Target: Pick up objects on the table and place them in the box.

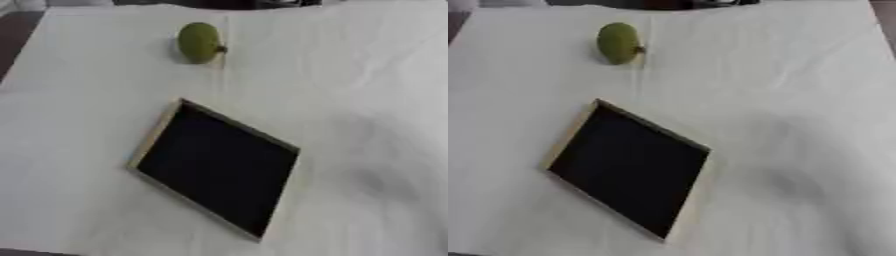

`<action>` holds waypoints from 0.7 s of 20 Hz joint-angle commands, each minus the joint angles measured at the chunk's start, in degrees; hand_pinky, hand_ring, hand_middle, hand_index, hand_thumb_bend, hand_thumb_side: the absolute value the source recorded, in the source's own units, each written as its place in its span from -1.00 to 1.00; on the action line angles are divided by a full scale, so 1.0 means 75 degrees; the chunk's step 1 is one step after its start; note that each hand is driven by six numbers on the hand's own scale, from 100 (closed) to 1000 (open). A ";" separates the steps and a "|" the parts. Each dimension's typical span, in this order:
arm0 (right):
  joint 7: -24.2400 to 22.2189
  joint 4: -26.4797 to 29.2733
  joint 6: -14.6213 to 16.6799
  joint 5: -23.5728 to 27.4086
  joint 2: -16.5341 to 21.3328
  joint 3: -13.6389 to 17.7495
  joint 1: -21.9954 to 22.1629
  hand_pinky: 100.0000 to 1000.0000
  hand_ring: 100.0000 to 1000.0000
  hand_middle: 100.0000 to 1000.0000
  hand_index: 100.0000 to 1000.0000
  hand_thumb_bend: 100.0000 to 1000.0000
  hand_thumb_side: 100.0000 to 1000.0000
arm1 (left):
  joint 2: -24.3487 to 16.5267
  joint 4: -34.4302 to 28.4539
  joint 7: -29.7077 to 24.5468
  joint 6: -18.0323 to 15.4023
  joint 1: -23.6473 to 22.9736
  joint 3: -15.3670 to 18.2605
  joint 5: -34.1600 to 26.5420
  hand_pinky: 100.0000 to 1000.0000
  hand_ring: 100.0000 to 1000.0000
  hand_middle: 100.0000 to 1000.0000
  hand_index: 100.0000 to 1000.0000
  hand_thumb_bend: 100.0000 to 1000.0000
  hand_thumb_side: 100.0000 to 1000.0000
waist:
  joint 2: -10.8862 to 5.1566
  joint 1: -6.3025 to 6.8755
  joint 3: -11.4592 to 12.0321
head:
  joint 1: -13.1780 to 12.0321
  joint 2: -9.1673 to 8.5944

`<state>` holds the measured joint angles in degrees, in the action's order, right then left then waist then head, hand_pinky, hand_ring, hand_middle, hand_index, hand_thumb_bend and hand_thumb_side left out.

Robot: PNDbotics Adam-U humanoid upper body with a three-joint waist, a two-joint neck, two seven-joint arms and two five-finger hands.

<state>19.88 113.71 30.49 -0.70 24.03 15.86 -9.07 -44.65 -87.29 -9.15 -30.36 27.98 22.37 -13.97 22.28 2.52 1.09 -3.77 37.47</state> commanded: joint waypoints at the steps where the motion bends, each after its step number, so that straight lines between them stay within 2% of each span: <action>1: -0.0047 0.0118 0.0029 0.0062 0.0250 0.0011 -0.0015 0.42 0.39 0.11 0.38 -1.00 0.01 | -0.0681 0.0723 -0.0475 -0.0253 0.0382 -0.0295 0.0237 0.72 0.43 0.77 0.70 -1.00 0.08 | -0.0188 0.0001 -0.0017 | -0.0052 0.0040; 2: -0.0053 0.0118 0.0032 0.0068 0.0253 0.0007 -0.0007 0.42 0.39 0.11 0.38 -1.00 0.00 | -0.0748 0.0936 -0.0576 -0.0333 0.0506 -0.0398 0.0331 0.72 0.44 0.77 0.70 -1.00 -0.37 | -0.0192 0.0000 -0.0022 | -0.0051 0.0043; 3: -0.0060 0.0118 0.0035 0.0075 0.0260 0.0001 -0.0003 0.42 0.39 0.11 0.38 -1.00 0.01 | -0.0808 0.1138 -0.0668 -0.0412 0.0630 -0.0500 0.0449 0.73 0.45 0.78 0.71 -1.00 -0.01 | -0.0197 0.0000 -0.0023 | -0.0050 0.0045; 8: -0.0116 0.0118 0.0042 0.0114 0.0281 -0.0040 0.0005 0.42 0.39 0.11 0.38 -1.00 0.00 | -0.0963 0.2144 -0.1057 -0.0857 0.1291 -0.1044 0.1297 0.75 0.49 0.79 0.74 -1.00 -0.27 | -0.0220 -0.0015 -0.0032 | -0.0038 0.0049; 12: -0.0148 0.0118 0.0065 0.0129 0.0275 -0.0053 0.0022 0.42 0.39 0.11 0.38 -1.00 0.00 | -0.0908 0.2722 -0.1212 -0.1162 0.1714 -0.1333 0.1996 0.76 0.50 0.79 0.75 -1.00 -0.35 | -0.0221 -0.0053 -0.0071 | 0.0103 -0.0001; 13: -0.0151 0.0118 0.0071 0.0131 0.0271 -0.0054 0.0025 0.42 0.39 0.11 0.38 -1.00 -0.02 | -0.0889 0.2840 -0.1238 -0.1216 0.1790 -0.1391 0.2185 0.78 0.53 0.79 0.77 -1.00 -0.62 | -0.0217 -0.0063 -0.0082 | 0.0132 -0.0014; 14: -0.0156 0.0118 0.0077 0.0133 0.0267 -0.0057 0.0028 0.42 0.39 0.11 0.38 -1.00 -0.01 | -0.0867 0.2960 -0.1266 -0.1270 0.1867 -0.1442 0.2386 0.78 0.53 0.80 0.77 -1.00 -0.44 | -0.0214 -0.0071 -0.0089 | 0.0151 -0.0023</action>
<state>18.93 113.71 30.95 -0.03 24.32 15.19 -8.65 -48.82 -65.63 -18.43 -39.19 40.97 11.71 2.38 21.99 1.97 0.37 -2.93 37.73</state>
